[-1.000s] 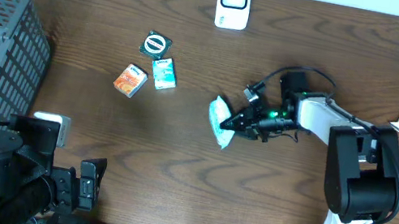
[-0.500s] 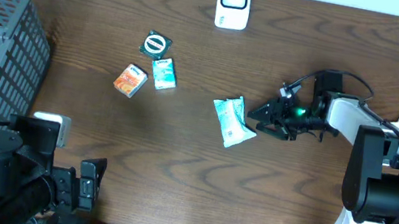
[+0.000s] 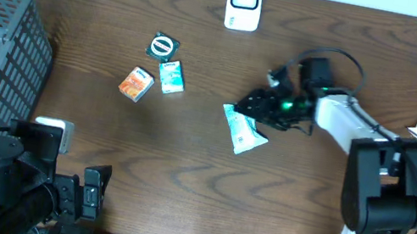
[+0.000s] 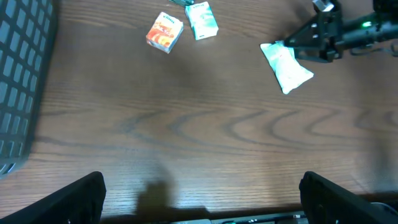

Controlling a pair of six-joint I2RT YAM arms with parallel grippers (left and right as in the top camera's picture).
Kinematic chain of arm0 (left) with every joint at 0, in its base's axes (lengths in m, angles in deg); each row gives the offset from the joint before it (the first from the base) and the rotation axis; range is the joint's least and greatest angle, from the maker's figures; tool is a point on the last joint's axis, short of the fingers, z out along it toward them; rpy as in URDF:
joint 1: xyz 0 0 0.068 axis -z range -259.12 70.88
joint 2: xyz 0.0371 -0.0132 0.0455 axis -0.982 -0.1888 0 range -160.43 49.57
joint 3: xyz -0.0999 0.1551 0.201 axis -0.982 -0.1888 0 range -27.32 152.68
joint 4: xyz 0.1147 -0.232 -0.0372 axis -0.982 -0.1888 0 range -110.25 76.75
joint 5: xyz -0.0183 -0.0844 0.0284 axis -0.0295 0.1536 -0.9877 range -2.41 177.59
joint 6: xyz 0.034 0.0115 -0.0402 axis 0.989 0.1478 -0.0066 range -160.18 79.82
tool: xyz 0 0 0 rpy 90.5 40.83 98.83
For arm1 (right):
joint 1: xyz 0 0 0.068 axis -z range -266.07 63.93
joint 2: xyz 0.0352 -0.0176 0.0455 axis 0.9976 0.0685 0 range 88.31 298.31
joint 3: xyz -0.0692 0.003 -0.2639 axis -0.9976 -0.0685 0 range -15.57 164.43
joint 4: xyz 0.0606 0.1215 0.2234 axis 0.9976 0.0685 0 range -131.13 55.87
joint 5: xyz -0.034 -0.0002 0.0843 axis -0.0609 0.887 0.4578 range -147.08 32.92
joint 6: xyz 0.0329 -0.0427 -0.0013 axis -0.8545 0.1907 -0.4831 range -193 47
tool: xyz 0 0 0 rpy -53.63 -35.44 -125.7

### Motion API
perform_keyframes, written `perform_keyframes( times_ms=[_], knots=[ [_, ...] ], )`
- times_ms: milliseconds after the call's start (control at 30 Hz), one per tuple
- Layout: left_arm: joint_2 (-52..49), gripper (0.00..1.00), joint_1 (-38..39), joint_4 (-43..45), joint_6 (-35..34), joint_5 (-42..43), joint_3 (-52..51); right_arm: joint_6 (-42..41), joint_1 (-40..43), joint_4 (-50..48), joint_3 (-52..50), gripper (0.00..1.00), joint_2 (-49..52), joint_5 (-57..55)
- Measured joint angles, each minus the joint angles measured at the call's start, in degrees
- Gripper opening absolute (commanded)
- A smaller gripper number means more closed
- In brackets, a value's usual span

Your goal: Scan the item barcode

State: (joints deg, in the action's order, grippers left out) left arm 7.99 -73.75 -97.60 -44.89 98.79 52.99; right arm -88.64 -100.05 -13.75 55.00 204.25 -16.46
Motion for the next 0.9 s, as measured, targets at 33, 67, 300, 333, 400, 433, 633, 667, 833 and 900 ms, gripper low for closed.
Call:
perform_keyframes(
  times_ms=[33, 67, 300, 333, 400, 433, 633, 667, 833, 900],
  knots=[
    [0.0, 0.98, 0.0, 0.0, 0.0, 0.0, 0.0, 0.0, -0.9, 0.0, 0.1, 0.77, -0.1, -1.2],
    [0.0, 0.98, 0.0, 0.0, 0.0, 0.0, 0.0, -0.1, -1.8, 0.2, 0.2, 0.70, -0.2, -2.8],
    [0.0, 0.98, 0.0, 0.0, 0.0, 0.0, 0.0, -0.4, -4.4, 1.7, 0.1, 0.20, -0.5, -10.2],
    [0.0, 0.98, 0.0, 0.0, 0.0, 0.0, 0.0, -0.9, -4.4, 1.8, 0.1, 0.10, -0.5, -10.6],
    [0.0, 0.98, 0.0, 0.0, 0.0, 0.0, 0.0, -0.7, -4.4, 1.7, 0.1, 0.01, -0.5, -10.6],
    [0.0, 0.98, 0.0, 0.0, 0.0, 0.0, 0.0, -0.9, -4.4, 1.8, 0.1, 0.01, -0.5, -10.5],
    [0.0, 0.98, 0.0, 0.0, 0.0, 0.0, 0.0, -2.1, -3.9, 1.9, 0.1, 0.01, -0.5, -9.0],
    [0.0, 0.98, 0.0, 0.0, 0.0, 0.0, 0.0, -2.2, -3.5, 1.9, 0.1, 0.01, -0.5, -8.1],
    [0.0, 0.98, 0.0, 0.0, 0.0, 0.0, 0.0, -2.3, -0.6, 1.9, 0.1, 0.01, -0.7, -1.9],
    [0.0, 0.97, 0.0, 0.0, 0.0, 0.0, 0.0, -2.8, 1.1, 1.4, 0.1, 0.01, -1.4, 1.1]
  ],
)
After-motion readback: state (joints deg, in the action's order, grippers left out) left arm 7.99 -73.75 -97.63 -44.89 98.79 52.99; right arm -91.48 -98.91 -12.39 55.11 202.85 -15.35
